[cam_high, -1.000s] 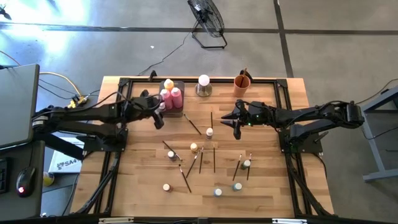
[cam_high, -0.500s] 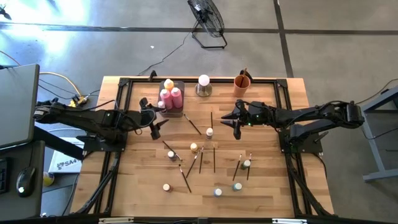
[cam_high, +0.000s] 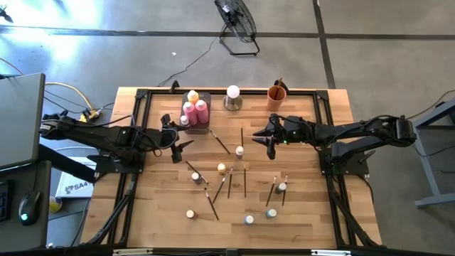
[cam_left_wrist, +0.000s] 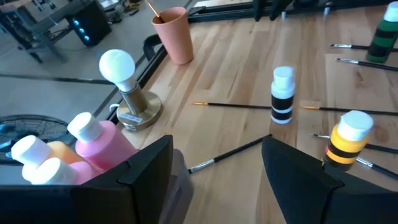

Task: Pick & Place Paint Supplies
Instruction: Put the small white black paint bottle into the gray bin

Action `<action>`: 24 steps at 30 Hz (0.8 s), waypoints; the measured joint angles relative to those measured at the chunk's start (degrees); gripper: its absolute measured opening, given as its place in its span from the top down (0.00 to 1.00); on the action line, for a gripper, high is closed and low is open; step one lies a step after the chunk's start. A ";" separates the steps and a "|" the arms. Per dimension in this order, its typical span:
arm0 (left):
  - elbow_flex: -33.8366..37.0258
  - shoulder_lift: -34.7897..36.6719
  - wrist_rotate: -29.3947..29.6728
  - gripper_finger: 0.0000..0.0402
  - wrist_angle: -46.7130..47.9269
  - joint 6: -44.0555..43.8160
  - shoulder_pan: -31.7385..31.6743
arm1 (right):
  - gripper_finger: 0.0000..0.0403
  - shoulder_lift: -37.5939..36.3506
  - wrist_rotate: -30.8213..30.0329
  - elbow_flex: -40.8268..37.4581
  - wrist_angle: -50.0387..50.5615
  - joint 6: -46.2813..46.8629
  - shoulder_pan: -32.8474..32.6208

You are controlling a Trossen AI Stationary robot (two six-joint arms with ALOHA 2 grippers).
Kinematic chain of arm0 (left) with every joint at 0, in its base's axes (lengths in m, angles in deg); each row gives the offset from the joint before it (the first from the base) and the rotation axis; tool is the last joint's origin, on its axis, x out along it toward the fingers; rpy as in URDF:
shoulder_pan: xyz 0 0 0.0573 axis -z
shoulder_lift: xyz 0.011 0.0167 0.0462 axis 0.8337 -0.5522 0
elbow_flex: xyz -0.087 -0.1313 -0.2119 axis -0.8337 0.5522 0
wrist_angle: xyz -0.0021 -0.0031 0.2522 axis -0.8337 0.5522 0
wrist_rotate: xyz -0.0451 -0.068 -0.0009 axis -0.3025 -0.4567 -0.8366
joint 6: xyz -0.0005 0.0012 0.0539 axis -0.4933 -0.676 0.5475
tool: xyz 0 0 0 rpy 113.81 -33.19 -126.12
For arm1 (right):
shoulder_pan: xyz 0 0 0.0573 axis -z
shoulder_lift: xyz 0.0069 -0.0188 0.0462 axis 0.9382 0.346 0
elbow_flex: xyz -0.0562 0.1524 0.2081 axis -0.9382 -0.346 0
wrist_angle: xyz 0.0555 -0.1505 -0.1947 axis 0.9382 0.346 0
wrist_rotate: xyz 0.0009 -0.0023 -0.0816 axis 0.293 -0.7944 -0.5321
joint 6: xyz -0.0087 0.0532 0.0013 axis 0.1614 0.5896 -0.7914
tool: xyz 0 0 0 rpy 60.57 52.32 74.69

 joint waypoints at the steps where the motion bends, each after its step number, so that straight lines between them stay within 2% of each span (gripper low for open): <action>1: 0.00 0.00 -0.02 0.40 0.02 0.00 0.00 | 0.77 0.00 0.00 0.00 0.00 0.00 0.00; 13: 0.00 -0.02 -0.24 0.40 -0.02 -0.33 0.00 | 0.77 0.00 0.00 -0.01 0.00 0.02 -0.01; 20: -0.02 -0.09 -6.24 0.40 -0.19 -0.39 0.00 | 0.77 0.00 -0.01 -0.01 0.00 0.01 -0.01; 24: -0.06 -1.07 -7.03 0.40 -0.23 -0.24 0.00 | 0.77 0.00 -0.02 0.00 0.00 0.00 -0.02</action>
